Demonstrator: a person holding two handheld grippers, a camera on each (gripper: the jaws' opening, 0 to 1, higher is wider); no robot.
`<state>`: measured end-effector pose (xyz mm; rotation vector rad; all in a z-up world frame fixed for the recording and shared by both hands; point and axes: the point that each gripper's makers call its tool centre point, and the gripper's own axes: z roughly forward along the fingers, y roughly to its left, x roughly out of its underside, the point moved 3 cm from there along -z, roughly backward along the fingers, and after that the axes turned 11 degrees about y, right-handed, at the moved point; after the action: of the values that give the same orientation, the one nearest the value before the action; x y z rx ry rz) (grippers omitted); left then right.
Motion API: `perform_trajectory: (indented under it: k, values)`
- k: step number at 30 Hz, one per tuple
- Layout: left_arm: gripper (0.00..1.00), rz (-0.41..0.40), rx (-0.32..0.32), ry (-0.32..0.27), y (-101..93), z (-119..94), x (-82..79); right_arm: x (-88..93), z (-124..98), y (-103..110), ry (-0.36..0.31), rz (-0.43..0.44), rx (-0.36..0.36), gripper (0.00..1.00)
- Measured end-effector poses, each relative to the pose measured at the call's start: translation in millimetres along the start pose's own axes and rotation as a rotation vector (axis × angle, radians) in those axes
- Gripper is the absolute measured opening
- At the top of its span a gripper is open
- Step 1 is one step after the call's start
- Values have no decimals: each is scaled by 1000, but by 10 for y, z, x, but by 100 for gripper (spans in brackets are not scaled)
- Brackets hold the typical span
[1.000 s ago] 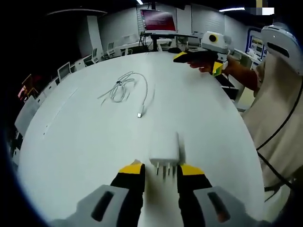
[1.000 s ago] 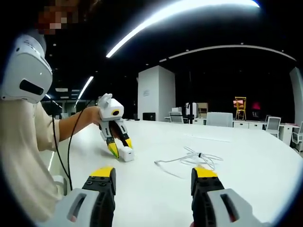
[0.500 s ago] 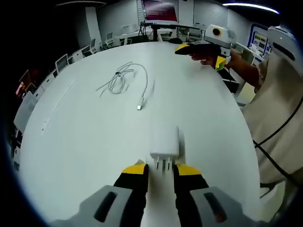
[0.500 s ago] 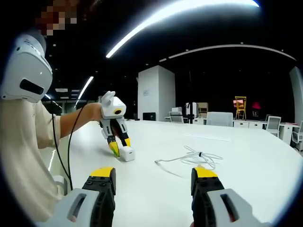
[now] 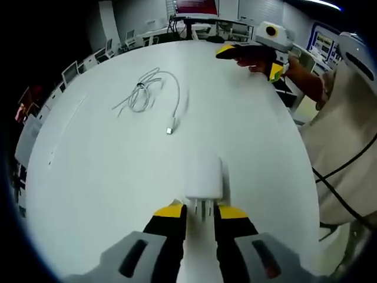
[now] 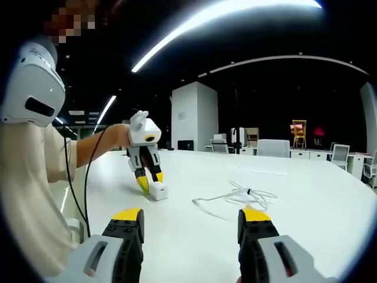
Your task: Plug the desk Type‑C cable into the charger adapter.
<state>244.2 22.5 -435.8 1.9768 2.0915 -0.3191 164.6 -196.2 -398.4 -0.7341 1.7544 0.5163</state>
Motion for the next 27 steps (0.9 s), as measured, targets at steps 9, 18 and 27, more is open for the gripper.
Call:
perform_trajectory:
  k: [9,18,27]
  values:
    - [13,16,16,23,-10,18,-24,10,-9,-23,1,3,4,65]
    - [11,16,20,18,-12,23,-25,22,20,-16,5,3,-4,65]
    - [11,26,17,23,-11,24,-26,-28,55,-62,20,-11,-12,64]
